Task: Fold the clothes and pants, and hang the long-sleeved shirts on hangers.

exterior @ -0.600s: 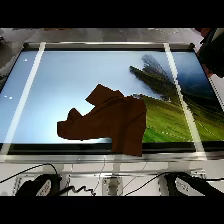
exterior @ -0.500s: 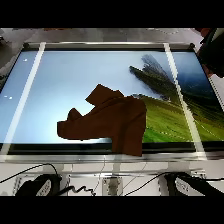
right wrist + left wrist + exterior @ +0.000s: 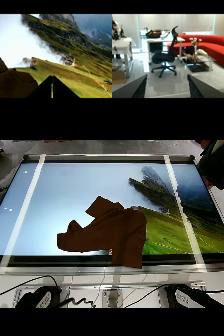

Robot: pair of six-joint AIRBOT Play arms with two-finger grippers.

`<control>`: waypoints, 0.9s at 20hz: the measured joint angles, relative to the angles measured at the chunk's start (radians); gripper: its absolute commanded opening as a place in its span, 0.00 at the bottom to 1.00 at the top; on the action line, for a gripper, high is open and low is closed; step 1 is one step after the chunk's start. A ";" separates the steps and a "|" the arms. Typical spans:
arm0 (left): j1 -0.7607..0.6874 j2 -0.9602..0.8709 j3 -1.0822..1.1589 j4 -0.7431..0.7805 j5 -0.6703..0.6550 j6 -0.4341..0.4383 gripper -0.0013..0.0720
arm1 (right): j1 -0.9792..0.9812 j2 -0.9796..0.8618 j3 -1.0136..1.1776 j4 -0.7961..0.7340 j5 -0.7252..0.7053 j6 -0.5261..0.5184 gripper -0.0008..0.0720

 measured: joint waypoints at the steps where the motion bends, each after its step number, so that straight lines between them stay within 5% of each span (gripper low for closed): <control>1: 0.000 0.000 0.000 0.000 0.000 0.000 0.75 | 0.000 0.000 0.000 0.000 0.000 0.000 0.03; 9: 0.000 0.011 0.000 -0.006 -0.084 -0.003 0.74 | 0.000 0.000 0.000 0.000 -0.004 0.000 0.03; 10: 0.000 0.013 0.000 0.011 -0.143 -0.003 0.64 | 0.000 0.000 0.000 0.000 -0.012 0.000 0.03; 12: 0.000 0.012 -0.005 0.075 -0.284 -0.008 0.20 | 0.000 0.000 0.000 0.000 -0.032 0.000 0.03; 13: 0.000 0.010 -0.011 0.121 -0.356 -0.018 0.06 | 0.000 0.000 0.000 0.000 -0.047 0.000 0.03; 18: 0.029 0.002 -0.129 0.371 -0.587 -0.137 0.04 | 0.000 -0.012 -0.003 -0.025 -0.106 -0.048 0.03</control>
